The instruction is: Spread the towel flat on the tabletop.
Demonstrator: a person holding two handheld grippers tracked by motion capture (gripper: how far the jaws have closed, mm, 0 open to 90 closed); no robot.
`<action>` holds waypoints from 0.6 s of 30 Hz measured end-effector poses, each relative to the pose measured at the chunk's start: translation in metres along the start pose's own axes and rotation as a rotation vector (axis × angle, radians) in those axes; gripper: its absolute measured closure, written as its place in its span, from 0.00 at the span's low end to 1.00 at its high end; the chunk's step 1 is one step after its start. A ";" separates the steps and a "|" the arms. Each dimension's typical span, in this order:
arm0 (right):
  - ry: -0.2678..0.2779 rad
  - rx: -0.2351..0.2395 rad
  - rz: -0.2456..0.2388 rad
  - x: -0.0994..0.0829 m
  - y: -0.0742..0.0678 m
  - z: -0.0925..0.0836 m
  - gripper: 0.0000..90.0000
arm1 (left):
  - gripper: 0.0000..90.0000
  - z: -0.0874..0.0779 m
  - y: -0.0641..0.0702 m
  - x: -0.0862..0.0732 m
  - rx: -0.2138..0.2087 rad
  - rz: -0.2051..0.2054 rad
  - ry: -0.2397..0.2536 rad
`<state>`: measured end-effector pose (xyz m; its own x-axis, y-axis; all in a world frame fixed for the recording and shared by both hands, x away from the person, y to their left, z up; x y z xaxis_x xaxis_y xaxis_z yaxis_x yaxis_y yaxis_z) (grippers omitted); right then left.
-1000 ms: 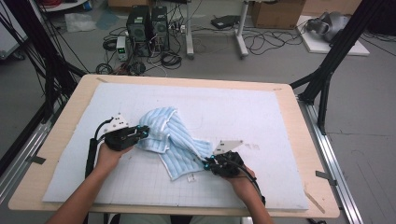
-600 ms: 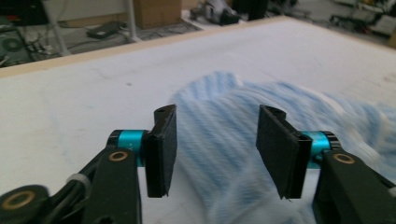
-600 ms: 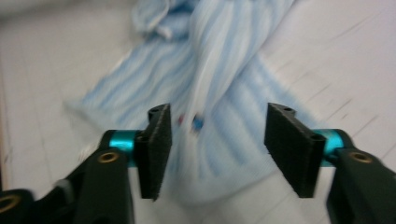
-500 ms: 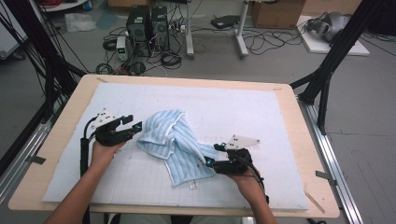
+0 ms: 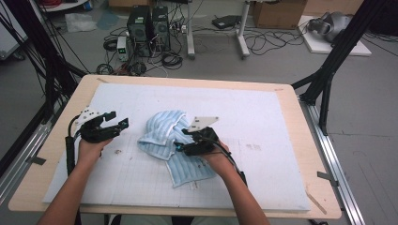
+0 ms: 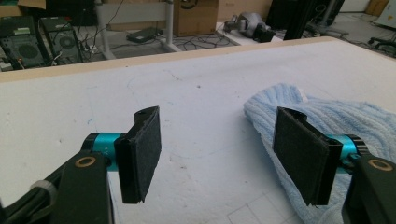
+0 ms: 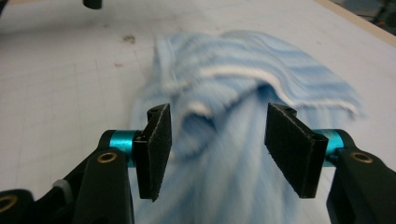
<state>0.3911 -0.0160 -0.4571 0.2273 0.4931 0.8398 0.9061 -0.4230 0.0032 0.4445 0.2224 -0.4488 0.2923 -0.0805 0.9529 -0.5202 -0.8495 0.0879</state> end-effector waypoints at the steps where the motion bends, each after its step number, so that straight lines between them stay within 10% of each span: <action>1: -0.007 0.003 -0.025 0.004 -0.002 0.007 0.46 | 0.37 0.000 0.000 0.000 -0.004 0.004 0.000; 8: -0.109 -0.001 -0.127 0.015 0.002 0.050 0.54 | 0.38 -0.001 0.000 0.000 -0.003 0.006 0.004; 13: -0.145 -0.030 -0.089 0.016 0.016 0.062 0.85 | 0.38 -0.001 -0.003 -0.002 0.005 0.001 -0.004; 18: -0.135 -0.067 -0.025 0.023 0.032 0.069 0.84 | 0.39 -0.001 -0.001 -0.003 0.005 0.008 -0.007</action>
<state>0.4496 0.0341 -0.4751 0.2548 0.5997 0.7586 0.8874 -0.4567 0.0629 0.4435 0.2245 -0.4511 0.2939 -0.0912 0.9515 -0.5184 -0.8515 0.0785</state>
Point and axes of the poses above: each handheld gripper's, and its own axes: z roughly forward along the jaws, x roughly out of its top, y roughly to its right, the point moved 10 cm from there along z, roughly forward along the jaws, and after that the axes turned 1 degree about z, right-handed, at the moved point
